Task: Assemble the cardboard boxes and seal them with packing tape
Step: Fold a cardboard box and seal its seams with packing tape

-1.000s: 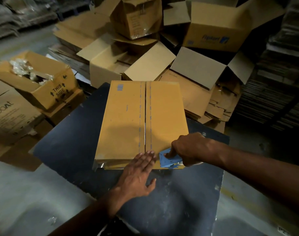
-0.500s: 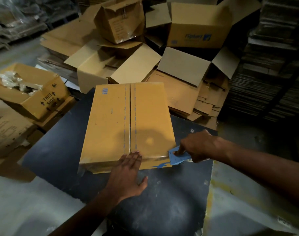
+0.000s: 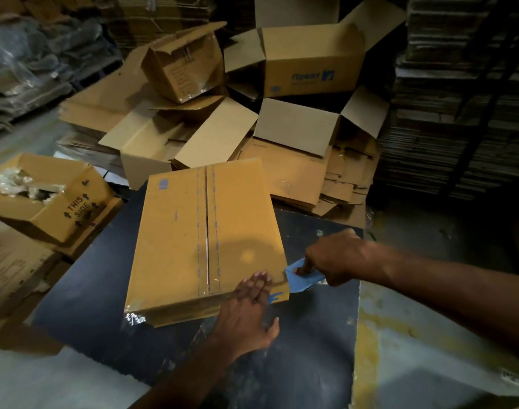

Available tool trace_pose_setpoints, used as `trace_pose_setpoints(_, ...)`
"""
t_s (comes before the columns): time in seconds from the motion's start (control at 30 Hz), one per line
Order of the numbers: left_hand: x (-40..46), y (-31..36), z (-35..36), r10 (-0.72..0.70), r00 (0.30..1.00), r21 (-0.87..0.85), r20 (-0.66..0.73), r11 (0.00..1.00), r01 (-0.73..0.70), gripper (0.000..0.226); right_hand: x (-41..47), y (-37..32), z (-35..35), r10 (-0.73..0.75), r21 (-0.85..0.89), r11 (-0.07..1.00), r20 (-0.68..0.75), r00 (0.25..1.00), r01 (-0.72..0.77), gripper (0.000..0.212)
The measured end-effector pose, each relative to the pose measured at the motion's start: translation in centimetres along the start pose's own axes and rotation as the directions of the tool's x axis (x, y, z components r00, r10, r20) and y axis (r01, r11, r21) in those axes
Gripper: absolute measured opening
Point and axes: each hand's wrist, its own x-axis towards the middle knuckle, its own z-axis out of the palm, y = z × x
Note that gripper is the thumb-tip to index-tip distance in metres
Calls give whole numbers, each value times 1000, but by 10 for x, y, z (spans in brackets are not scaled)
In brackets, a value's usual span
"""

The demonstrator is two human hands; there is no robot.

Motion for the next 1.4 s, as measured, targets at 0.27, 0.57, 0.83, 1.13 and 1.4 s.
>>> trace_pose_setpoints(0.27,1,3,-5,-6,999,5,43,1000,6,93,-28,51,43,68,43,997,14,998,-68,68)
trace_pose_setpoints(0.57,27,13,-54,41,999,129,-1,991,-41,81,17,33,73,-3,212,977,19,1000,-1,55)
trace_pose_setpoints(0.83,91,5,-47,391,895,256,215,862,-438,87,39,28,70,-1,277,961,-17,1000,5,40)
trace_pose_setpoints(1.13,116,6,-51,443,844,314,303,789,-528,100,54,44,108,132,205,966,140,981,-159,42)
trace_pose_setpoints(1.4,142,24,-54,387,767,326,512,739,-590,101,37,59,170,16,717,689,133,991,-107,59)
